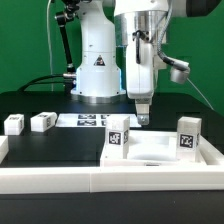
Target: Assemble square table
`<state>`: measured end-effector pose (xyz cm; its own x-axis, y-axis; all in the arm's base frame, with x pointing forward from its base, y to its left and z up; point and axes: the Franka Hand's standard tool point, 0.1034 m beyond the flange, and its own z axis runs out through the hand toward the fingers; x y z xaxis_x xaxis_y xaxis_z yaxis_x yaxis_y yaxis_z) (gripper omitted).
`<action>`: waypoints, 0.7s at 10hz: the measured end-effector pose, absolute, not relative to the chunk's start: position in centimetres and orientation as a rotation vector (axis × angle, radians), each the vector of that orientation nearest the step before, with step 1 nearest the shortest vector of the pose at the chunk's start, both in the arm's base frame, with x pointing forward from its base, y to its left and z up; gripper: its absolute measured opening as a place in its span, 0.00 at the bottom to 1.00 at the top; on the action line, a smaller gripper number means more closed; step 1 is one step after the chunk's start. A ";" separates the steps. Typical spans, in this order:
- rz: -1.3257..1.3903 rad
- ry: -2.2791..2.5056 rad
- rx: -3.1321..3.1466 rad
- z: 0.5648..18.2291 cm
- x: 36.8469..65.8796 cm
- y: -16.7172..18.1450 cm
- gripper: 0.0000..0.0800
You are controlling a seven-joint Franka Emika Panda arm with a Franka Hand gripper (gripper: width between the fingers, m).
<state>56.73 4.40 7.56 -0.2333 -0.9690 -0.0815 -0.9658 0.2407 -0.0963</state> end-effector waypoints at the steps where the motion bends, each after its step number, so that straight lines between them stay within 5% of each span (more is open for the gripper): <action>1: -0.043 2.383 -1.861 6.9 55.8 4.8 0.81; 7: -0.054 2.393 -1.878 5.6 53.9 5.4 0.81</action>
Offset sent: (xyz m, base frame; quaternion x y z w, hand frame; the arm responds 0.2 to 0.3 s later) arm 0.0000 0.0000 0.0000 0.0000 0.0000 0.0000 1.0000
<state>53.91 5.39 5.62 -0.2350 -0.9704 -0.0560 -0.9669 0.2392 -0.0892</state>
